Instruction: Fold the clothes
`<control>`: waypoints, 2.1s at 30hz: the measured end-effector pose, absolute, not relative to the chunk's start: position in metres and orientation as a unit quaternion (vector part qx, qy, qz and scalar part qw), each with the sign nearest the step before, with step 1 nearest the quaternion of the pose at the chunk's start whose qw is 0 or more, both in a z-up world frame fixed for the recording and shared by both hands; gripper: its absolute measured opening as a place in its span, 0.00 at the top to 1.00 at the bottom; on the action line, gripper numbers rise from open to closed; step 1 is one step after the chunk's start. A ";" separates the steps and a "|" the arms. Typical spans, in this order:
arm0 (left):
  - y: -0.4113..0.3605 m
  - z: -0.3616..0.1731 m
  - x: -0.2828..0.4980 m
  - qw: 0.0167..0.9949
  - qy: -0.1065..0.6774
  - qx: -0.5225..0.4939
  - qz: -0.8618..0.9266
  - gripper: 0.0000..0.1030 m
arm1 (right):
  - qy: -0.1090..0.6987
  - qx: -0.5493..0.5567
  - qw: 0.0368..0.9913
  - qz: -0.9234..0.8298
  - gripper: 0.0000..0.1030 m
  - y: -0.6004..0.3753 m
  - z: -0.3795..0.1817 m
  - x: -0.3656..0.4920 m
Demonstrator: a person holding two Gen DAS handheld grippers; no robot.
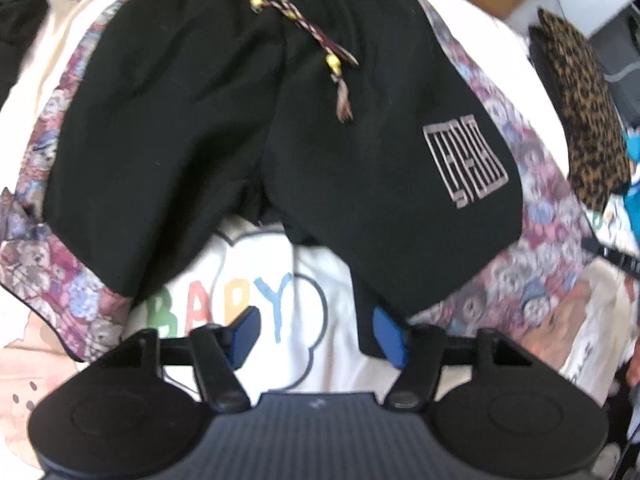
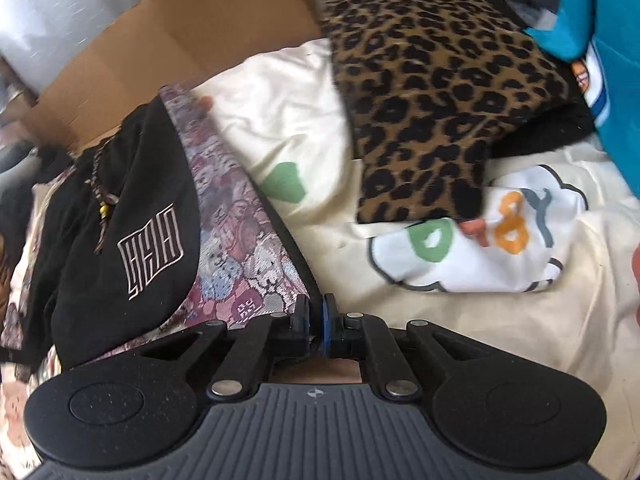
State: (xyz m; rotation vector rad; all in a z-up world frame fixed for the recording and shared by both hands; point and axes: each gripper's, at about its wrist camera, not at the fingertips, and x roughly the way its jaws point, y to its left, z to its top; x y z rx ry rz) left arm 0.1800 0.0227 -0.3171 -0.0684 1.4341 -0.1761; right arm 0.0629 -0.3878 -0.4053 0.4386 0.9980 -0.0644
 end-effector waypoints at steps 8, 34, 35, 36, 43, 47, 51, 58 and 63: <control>-0.007 -0.335 0.174 0.747 0.651 -0.004 -0.137 0.44 | 0.474 0.224 0.851 -0.032 0.96 -0.392 -0.411 0.060; 0.028 -0.300 0.131 0.716 0.684 -0.097 -0.103 0.81 | 0.437 0.244 0.865 -0.037 0.96 -0.401 -0.386 0.058; 0.030 -0.302 0.133 0.717 0.683 -0.095 -0.098 0.71 | 0.438 0.244 0.864 -0.038 0.96 -0.401 -0.387 0.058; 0.032 -0.303 0.134 0.718 0.683 -0.094 -0.093 0.66 | 0.440 0.244 0.864 -0.038 0.96 -0.401 -0.389 0.058; 0.017 -0.332 0.147 0.717 0.681 -0.113 -0.100 0.45 | 0.444 0.255 0.858 -0.043 0.94 -0.405 -0.399 0.057; 0.010 -0.349 0.143 0.707 0.688 -0.131 -0.097 0.45 | 0.445 0.268 0.854 -0.042 0.81 -0.408 -0.405 0.056; 0.017 -0.363 0.138 0.698 0.689 -0.182 -0.073 0.48 | 0.437 0.284 0.852 -0.043 0.57 -0.412 -0.407 0.052; 0.023 -0.371 0.129 0.673 0.704 -0.217 -0.068 0.95 | 0.462 0.272 0.844 -0.017 0.88 -0.406 -0.416 0.062; 0.014 -0.353 0.131 0.677 0.707 -0.187 -0.085 0.96 | 0.456 0.253 0.853 -0.022 0.92 -0.404 -0.407 0.061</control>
